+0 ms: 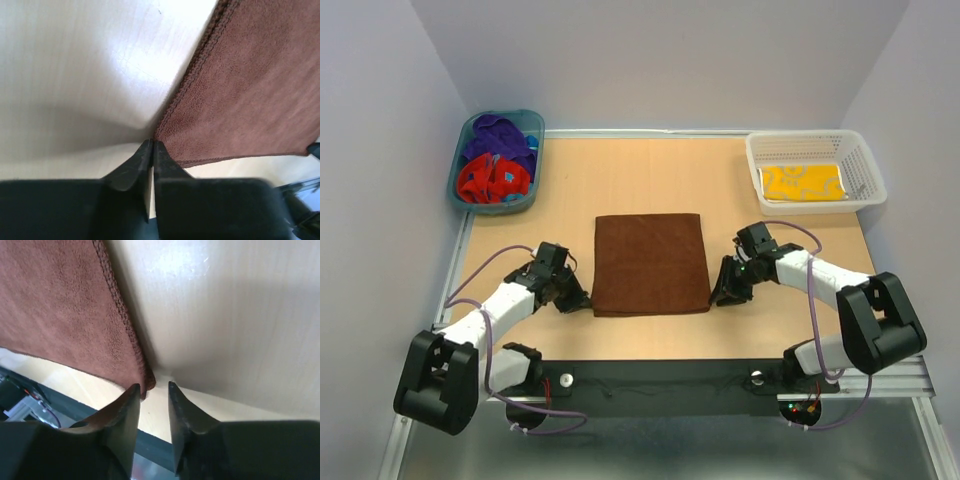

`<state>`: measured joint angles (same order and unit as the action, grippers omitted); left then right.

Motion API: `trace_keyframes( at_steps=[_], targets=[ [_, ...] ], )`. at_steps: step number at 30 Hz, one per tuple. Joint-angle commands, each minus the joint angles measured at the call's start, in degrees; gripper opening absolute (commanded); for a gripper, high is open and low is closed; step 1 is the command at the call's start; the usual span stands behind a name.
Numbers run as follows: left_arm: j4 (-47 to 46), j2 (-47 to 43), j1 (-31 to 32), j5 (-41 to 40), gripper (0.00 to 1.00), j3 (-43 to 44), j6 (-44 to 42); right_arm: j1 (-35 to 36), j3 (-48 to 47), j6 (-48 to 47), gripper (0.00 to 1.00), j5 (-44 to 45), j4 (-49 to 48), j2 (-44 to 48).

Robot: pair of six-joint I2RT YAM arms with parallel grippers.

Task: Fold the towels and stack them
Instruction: Fold the towel

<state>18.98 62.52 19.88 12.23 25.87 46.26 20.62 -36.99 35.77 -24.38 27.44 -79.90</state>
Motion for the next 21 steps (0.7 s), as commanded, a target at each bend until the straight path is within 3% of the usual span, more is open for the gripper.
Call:
trace_keyframes(
  at_steps=[1,4,8,10,13,15,16,21],
  targets=[
    [2.63,-1.61,0.25,-1.32,0.24,0.94,0.59,0.12,-1.41,-1.23,0.41,2.49,0.77,2.72],
    [5.36,-5.99,0.25,-2.38,0.4,1.38,1.37,0.12,-4.04,-2.1,0.52,2.85,3.65,4.83],
    [9.57,-11.89,0.16,-4.14,0.64,3.13,1.82,0.21,-9.4,-4.21,0.55,4.87,7.45,7.56],
    [11.24,-13.13,0.25,-5.19,0.65,5.41,1.2,0.21,-12.21,-4.92,0.52,4.26,7.8,7.83],
    [10.47,-11.99,0.6,-6.25,0.6,9.54,0.33,1.35,-14.5,-4.92,0.43,2.5,7.02,6.25],
    [8.27,-8.75,1.39,-6.17,0.51,11.39,-0.38,3.54,-15.65,-4.83,0.37,2.85,5.88,4.66],
    [5.91,-6.99,2.26,-5.56,0.41,12.88,-0.99,4.5,-15.39,-4.22,0.33,2.67,4.3,2.66],
    [-0.87,5.12,5.69,-2.04,0.26,14.21,-2.4,5.92,-11.36,-0.88,0.31,2.32,-2.12,-2.01]
  ],
)
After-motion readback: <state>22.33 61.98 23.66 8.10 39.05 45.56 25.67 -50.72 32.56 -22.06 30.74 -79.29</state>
